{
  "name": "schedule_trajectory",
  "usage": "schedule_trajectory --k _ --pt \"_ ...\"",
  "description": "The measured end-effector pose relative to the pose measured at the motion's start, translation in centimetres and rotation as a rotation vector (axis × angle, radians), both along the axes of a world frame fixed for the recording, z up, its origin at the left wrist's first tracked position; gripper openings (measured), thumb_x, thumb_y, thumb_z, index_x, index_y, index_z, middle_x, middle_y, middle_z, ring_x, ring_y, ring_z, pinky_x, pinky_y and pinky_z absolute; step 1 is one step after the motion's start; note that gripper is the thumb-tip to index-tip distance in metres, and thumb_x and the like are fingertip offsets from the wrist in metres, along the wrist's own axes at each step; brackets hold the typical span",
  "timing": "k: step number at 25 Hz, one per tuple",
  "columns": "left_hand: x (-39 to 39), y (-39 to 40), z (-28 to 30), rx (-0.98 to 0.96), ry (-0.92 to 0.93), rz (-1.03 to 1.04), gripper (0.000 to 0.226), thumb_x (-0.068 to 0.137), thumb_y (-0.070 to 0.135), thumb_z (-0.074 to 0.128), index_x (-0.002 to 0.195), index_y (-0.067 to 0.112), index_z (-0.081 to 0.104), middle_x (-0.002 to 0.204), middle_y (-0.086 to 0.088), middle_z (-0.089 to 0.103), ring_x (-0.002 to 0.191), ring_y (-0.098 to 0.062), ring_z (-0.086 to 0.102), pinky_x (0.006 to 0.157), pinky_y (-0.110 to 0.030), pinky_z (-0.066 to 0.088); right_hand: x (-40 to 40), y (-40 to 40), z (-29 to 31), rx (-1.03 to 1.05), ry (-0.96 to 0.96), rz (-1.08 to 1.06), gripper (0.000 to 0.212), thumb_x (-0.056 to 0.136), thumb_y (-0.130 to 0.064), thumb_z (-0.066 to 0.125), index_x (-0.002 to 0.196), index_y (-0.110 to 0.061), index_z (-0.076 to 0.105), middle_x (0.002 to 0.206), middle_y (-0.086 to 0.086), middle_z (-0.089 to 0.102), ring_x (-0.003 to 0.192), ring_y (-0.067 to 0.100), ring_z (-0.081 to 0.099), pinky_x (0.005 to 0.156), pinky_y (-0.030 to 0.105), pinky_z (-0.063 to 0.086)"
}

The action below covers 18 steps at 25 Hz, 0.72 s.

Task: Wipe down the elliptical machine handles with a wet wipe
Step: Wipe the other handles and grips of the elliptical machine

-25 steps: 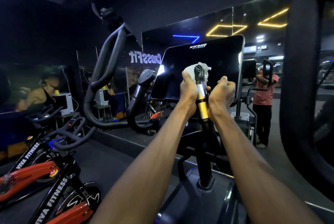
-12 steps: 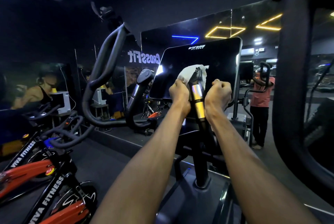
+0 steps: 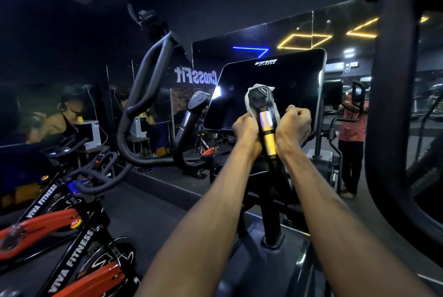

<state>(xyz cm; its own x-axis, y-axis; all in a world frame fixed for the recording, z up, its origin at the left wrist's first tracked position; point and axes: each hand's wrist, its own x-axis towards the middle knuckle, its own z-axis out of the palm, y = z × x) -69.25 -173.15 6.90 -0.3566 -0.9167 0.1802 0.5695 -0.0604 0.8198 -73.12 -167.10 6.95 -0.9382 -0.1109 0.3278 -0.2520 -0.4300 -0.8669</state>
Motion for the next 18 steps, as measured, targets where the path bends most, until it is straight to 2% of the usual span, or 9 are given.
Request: schedule_trajectory --k 2,4,6,9,11,13,15,16,18 --pt "-0.3 0.4 0.2 -0.09 0.03 -0.077 0.025 0.088 0.021 0.052 0.09 0.001 0.066 0.085 -0.017 0.069 0.071 -0.026 0.062 0.071 -0.04 0.056 -0.1 0.0 0.0 -0.001 -0.016 -0.01 0.019 0.086 -0.036 0.044 0.085 -0.022 0.056 0.1 0.008 0.067 0.095 0.03 0.063 0.09 0.051 0.05" --pt "-0.2 0.7 -0.7 -0.184 -0.034 -0.065 0.033 0.094 0.033 0.046 0.089 0.007 0.066 0.084 -0.012 0.068 0.076 -0.023 0.06 0.081 -0.043 0.053 -0.2 -0.1 0.0 -0.02 -0.039 -0.024 0.019 0.087 -0.035 0.044 0.087 -0.021 0.057 0.104 0.011 0.067 0.096 0.03 0.063 0.091 0.05 0.05" --pt "0.2 1.3 -3.4 -0.286 -0.138 -0.038 0.042 0.104 0.039 0.036 0.083 0.018 0.065 0.072 0.001 0.063 0.068 -0.014 0.056 0.074 -0.035 0.047 -0.5 -0.1 -0.2 -0.055 -0.104 -0.015 0.021 0.088 -0.032 0.046 0.091 -0.017 0.061 0.106 0.011 0.066 0.094 0.029 0.062 0.087 0.046 0.049" --pt "1.0 2.7 -5.4 -0.362 -0.149 -0.105 0.051 0.106 0.043 0.03 0.076 0.02 0.064 0.061 0.007 0.062 0.061 -0.011 0.053 0.068 -0.032 0.044 -0.9 0.2 -0.5 -0.083 -0.214 0.06 0.023 0.084 -0.029 0.047 0.086 -0.013 0.062 0.087 0.006 0.065 0.075 0.025 0.059 0.072 0.041 0.047" --pt "1.2 3.0 -3.6 -0.342 -0.082 -0.195 0.05 0.106 0.042 0.03 0.08 0.015 0.063 0.065 0.002 0.064 0.062 -0.014 0.055 0.069 -0.033 0.046 -0.9 0.6 -0.7 -0.081 -0.251 0.125 0.018 0.086 -0.026 0.048 0.079 -0.014 0.059 0.079 0.003 0.06 0.069 0.024 0.058 0.066 0.036 0.047" --pt "1.2 3.0 -1.3 -0.32 0.012 -0.213 0.048 0.106 0.041 0.027 0.086 0.008 0.056 0.065 -0.007 0.057 0.056 -0.019 0.051 0.059 -0.032 0.045 -0.8 1.0 -1.2 -0.09 -0.256 0.18 0.019 0.09 -0.021 0.048 0.076 -0.012 0.057 0.075 0.004 0.055 0.058 0.02 0.054 0.054 0.03 0.045" --pt "0.9 3.3 -1.9 -0.37 -0.034 -0.174 0.051 0.105 0.048 0.027 0.093 0.006 0.053 0.064 -0.009 0.057 0.053 -0.019 0.051 0.053 -0.031 0.045 -1.0 1.2 -1.9 -0.111 -0.248 0.208 0.016 0.09 -0.02 0.048 0.08 -0.01 0.057 0.07 0.004 0.051 0.051 0.018 0.049 0.045 0.027 0.04" --pt "1.0 3.6 -3.4 -0.403 -0.103 -0.114 0.055 0.103 0.053 0.028 0.098 0.006 0.056 0.069 -0.01 0.062 0.056 -0.019 0.055 0.055 -0.031 0.048 -1.0 1.4 -2.4 -0.102 -0.247 0.214 0.016 0.087 -0.023 0.049 0.082 -0.011 0.058 0.067 0.003 0.05 0.051 0.019 0.047 0.044 0.028 0.038" --pt "1.0 4.5 -7.7 -0.462 -0.164 -0.059 0.065 0.099 0.061 0.029 0.111 0.008 0.063 0.093 -0.014 0.072 0.078 -0.018 0.065 0.073 -0.032 0.054 -1.5 1.4 -3.7 -0.072 -0.265 0.228 0.018 0.076 -0.029 0.048 0.077 -0.015 0.059 0.061 0.002 0.051 0.05 0.019 0.046 0.047 0.031 0.034"
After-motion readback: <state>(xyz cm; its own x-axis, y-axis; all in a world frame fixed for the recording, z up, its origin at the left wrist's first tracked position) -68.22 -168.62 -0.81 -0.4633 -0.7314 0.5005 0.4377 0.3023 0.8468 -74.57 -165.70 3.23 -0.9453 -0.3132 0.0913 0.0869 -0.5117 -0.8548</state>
